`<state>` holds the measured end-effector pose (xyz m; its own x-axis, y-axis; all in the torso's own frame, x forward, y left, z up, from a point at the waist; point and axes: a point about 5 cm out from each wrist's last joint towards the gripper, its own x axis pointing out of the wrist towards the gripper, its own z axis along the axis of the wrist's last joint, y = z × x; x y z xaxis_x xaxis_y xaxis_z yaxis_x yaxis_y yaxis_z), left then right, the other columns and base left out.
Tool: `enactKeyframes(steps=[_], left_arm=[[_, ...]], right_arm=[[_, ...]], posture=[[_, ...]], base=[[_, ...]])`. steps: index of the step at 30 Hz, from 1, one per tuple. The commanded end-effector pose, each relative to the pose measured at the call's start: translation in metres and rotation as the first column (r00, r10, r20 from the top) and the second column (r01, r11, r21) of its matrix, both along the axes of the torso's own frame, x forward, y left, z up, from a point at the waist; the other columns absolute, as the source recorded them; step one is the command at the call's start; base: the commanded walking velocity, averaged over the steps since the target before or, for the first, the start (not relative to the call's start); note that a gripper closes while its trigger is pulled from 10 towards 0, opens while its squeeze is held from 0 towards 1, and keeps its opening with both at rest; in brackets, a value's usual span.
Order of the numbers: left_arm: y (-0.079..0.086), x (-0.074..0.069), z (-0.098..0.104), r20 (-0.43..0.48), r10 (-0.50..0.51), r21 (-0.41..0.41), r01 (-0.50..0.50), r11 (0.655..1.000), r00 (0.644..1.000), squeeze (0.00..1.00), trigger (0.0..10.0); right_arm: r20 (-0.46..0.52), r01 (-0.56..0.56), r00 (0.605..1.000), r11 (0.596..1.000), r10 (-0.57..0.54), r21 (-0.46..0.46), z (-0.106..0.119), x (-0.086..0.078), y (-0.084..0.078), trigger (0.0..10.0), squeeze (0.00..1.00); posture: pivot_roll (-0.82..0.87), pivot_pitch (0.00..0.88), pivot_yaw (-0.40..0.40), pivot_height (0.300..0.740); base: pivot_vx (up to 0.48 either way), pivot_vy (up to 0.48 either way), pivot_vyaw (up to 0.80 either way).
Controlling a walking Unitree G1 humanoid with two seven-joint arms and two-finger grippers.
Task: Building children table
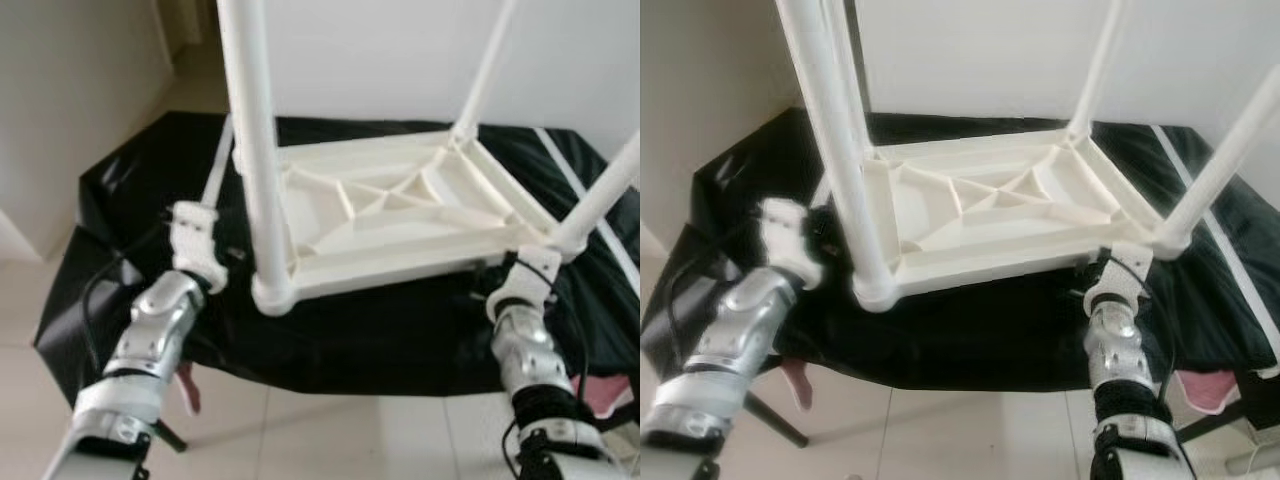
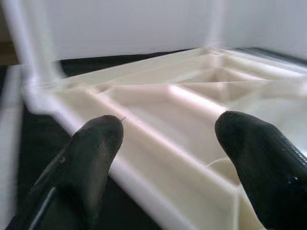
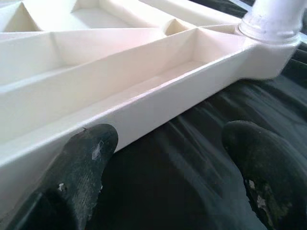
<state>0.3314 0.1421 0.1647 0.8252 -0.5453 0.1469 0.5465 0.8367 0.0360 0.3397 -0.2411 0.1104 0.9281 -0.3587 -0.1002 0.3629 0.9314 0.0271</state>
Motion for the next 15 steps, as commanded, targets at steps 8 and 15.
enactKeyframes(steps=[8, 15], left_arm=[[-0.058, -0.063, 0.010, 0.016, -0.751, 0.079, 0.748, 0.659, 0.660, 0.00, 10.0], [-0.079, -0.084, 0.012, 0.011, -0.800, 0.041, 0.799, 0.600, 0.601, 0.00, 10.0]], right_arm=[[-0.010, -0.147, 0.989, 0.988, 0.148, 0.036, -0.001, 0.016, 0.030, 10.0, 0.00], [-0.016, -0.189, 0.982, 0.981, 0.190, 0.045, -0.004, 0.019, 0.034, 10.0, 0.00]], posture=[[0.02, 0.000, -0.049, 0.740], [0.01, 0.000, -0.039, 0.740]], base=[[0.000, 0.000, 0.00], [0.000, 0.000, 0.00]])
